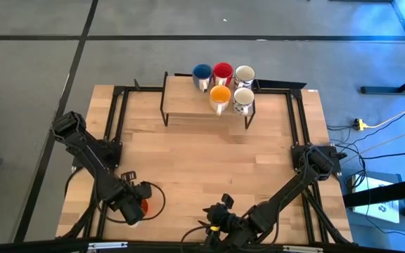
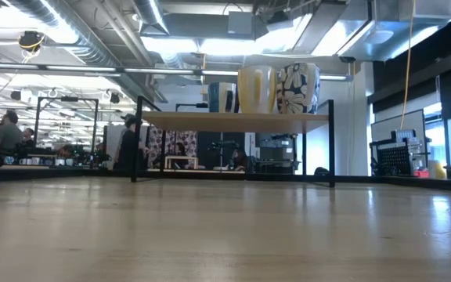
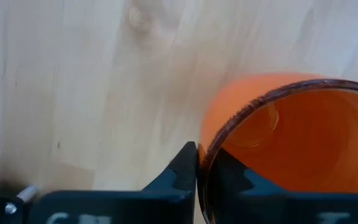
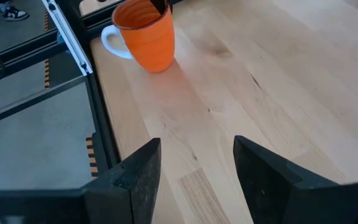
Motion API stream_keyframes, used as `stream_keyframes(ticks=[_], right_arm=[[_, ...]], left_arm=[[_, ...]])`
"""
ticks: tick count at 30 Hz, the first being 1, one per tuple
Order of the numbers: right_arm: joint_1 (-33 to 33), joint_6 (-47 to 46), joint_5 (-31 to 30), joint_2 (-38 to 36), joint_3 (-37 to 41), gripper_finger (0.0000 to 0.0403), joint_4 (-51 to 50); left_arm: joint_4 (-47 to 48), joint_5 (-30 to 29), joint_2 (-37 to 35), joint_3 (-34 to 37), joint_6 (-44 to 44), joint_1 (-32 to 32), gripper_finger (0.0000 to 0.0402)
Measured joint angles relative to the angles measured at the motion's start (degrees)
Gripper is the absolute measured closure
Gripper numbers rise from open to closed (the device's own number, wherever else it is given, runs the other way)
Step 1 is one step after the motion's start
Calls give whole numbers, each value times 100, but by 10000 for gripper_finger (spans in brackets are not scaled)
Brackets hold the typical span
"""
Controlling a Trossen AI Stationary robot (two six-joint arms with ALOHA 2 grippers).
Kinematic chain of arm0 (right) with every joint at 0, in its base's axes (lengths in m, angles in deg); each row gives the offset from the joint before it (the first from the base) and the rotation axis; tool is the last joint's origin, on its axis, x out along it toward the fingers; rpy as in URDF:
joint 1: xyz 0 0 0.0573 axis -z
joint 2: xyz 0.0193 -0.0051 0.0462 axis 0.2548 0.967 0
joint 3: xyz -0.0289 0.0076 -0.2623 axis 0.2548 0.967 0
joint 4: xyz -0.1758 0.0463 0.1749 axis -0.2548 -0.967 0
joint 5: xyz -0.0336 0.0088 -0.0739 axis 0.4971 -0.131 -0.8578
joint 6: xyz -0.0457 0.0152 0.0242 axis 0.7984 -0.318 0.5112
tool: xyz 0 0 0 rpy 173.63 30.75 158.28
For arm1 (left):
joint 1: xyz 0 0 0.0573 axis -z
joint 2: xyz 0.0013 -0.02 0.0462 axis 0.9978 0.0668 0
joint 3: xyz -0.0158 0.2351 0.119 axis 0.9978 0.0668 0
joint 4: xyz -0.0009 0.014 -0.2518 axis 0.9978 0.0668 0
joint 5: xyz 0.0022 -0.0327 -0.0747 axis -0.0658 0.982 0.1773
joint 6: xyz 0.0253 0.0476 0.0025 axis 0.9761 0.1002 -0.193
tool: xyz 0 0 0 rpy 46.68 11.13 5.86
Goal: Place coffee mugs
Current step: Put the orange mug on the shelf
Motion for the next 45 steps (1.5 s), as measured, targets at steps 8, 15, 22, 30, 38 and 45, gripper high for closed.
stream_keyframes(ticks=[8,15,22,30,38,45], right_arm=[[0,2,-45,0,-2,214,-2],[0,4,-152,0,-2,214,-4],[0,-17,-160,-2,-2,214,-2],[0,-152,-206,-2,-2,214,-9],[2,-165,-210,-2,-2,214,-85],[2,-173,-305,-4,-2,214,-187]], left_arm=[[-36,-30,-41,37,228,-206,387],[-36,-229,-64,-211,862,-695,389],[-33,-292,-64,-321,1834,-1489,389],[-30,-450,-65,-443,2760,-2419,389],[-158,-618,-66,-445,3143,-3067,389],[-446,-493,6,-323,3273,-3439,389]])
